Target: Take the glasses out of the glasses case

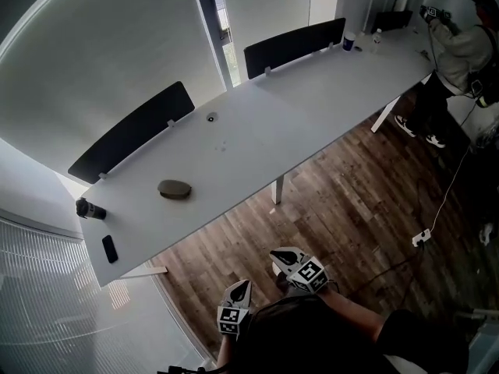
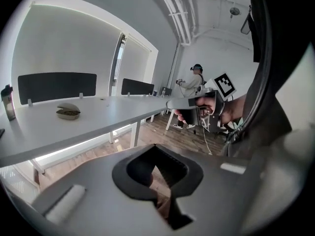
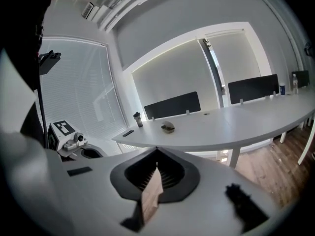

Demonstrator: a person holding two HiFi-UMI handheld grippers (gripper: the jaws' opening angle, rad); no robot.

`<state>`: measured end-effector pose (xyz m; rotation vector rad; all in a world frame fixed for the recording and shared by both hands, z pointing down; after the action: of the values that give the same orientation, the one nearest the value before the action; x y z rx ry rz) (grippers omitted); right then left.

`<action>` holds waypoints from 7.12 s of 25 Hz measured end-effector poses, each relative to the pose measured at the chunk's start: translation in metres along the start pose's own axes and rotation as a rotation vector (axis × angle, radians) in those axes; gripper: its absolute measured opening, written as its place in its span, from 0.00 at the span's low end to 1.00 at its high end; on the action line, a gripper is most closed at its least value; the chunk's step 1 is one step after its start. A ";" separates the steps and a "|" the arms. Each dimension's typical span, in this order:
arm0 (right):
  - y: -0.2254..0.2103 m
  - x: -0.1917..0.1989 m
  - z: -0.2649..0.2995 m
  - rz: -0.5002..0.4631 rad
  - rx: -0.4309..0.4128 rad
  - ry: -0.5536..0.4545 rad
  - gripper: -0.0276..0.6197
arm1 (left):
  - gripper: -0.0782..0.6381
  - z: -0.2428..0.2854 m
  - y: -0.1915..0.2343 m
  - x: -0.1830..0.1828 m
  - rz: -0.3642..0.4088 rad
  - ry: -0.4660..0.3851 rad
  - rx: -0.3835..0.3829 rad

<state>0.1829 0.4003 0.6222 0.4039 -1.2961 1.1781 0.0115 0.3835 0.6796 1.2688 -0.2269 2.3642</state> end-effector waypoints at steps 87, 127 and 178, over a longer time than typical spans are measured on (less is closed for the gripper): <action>-0.055 -0.116 0.253 -0.074 0.088 -0.003 0.05 | 0.11 0.100 0.296 -0.122 -0.035 -0.071 0.124; -0.071 -0.157 0.421 -0.067 0.164 0.046 0.05 | 0.11 0.105 0.492 -0.102 0.012 -0.048 0.023; -0.192 -0.189 0.425 -0.338 -0.482 0.410 0.18 | 0.11 0.170 0.418 -0.131 -0.393 0.029 -0.600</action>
<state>0.1522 -0.1013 0.6529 0.0176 -1.0532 0.5944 0.0108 -0.0855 0.6947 0.8874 -0.5698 1.7853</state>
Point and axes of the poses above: the fingertips, and each gripper's own axes: z forward along the fingers, y to its left, x out of its underside, the point moved 4 cm from there along -z, backward along the fingers, and after that the axes turned 14 degrees about -x, right-handed, at the moved point
